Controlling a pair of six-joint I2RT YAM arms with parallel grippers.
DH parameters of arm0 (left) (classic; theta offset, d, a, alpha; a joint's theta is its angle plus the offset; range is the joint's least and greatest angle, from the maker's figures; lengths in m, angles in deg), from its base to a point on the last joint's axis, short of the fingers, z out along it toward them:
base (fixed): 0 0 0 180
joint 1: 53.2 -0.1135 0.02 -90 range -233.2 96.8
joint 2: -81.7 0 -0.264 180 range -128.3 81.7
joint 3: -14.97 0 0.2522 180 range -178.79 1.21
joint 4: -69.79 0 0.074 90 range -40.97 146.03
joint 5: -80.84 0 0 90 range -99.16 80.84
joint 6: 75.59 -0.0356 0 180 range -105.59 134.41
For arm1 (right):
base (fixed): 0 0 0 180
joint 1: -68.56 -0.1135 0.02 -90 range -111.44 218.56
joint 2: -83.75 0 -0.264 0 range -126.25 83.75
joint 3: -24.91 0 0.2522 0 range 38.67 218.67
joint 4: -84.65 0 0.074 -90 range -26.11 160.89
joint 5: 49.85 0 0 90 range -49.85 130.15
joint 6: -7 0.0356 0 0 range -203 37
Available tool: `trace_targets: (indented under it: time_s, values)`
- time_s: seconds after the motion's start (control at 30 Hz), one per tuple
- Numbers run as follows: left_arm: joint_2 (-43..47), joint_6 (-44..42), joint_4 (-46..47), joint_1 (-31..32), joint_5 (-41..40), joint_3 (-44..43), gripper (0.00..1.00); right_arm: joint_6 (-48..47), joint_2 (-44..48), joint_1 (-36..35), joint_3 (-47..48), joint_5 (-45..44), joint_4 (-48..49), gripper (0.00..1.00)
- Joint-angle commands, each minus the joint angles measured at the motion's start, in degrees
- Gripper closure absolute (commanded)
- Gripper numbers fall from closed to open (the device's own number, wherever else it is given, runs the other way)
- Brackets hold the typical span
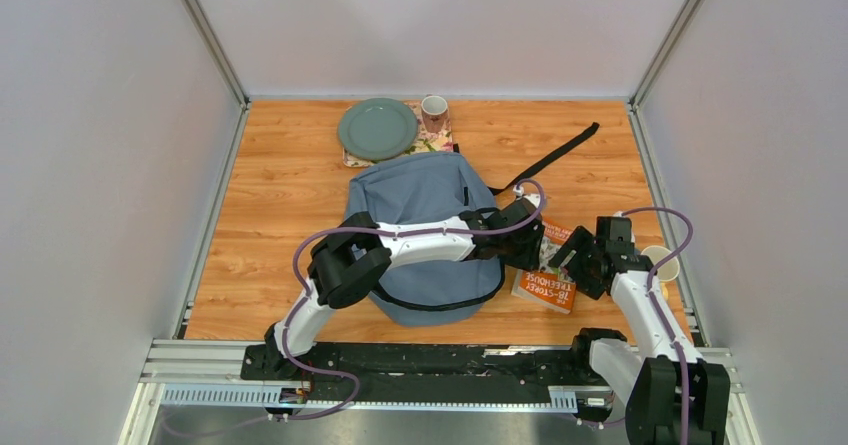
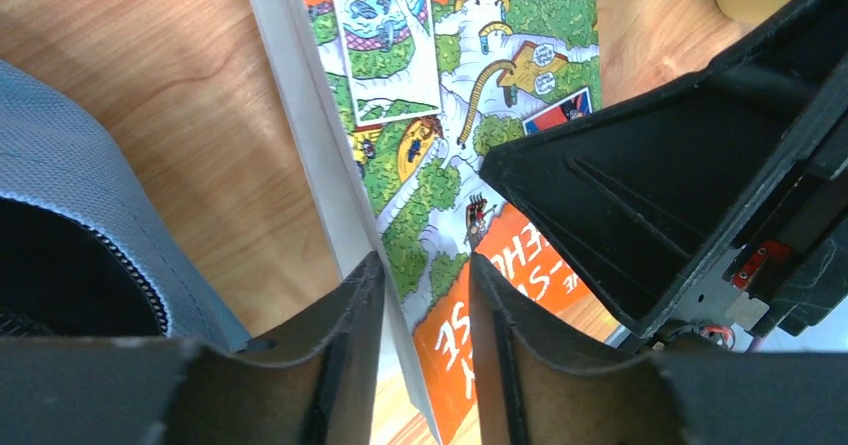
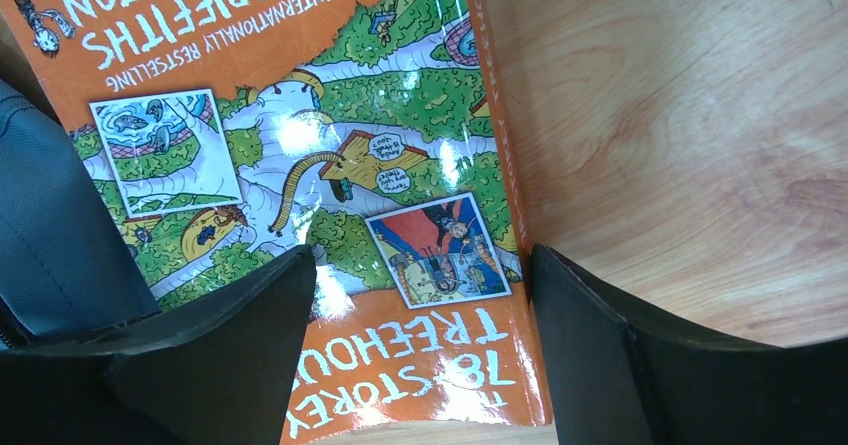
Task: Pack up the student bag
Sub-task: Pick up the book from the center of the board.
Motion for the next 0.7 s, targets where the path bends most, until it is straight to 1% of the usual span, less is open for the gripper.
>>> trace_targets:
  time_s: [0.0,0.03,0.07,0.1,0.13,0.23,0.37,0.5,0.57,0.67]
  values:
    - [-1.63,2.44,3.98,2.03,7.84,-4.24,0.65,1.89,1.33,-0.60,0.68,6.39,0.79,0.21]
    - [-1.72,2.44,3.98,2.03,8.11,-4.24,0.76,1.89,1.50,-0.60,0.68,6.39,0.62,0.21]
    - [-1.90,2.53,3.89,2.03,8.20,-4.24,0.81,1.89,1.85,-0.60,0.76,6.30,0.44,0.21]
    - [-1.90,2.53,3.72,2.03,8.37,-4.24,0.89,1.80,2.03,-0.60,0.85,6.30,0.35,0.21]
    - [-2.07,2.53,3.54,1.94,8.37,-4.50,1.00,1.80,2.29,-0.60,0.94,6.22,0.26,0.21]
    - [-1.90,1.83,2.92,1.94,8.11,-4.86,1.00,1.27,3.35,-0.52,2.43,5.16,-1.40,0.20]
    - [-0.14,-1.50,3.10,1.94,7.76,-5.82,1.00,2.32,5.89,0.01,4.80,3.23,-4.48,0.18]
    - [1.44,-4.50,2.31,1.94,6.79,-7.49,1.00,6.27,14.22,0.27,6.91,1.30,-6.41,0.15]
    - [3.10,-6.16,2.40,1.94,6.70,-7.93,1.00,6.72,16.70,0.27,8.93,-1.33,-7.64,0.15]
    - [5.65,-8.19,2.13,1.85,5.74,-8.11,1.00,6.98,20.04,0.45,12.80,-4.93,-12.12,0.14]
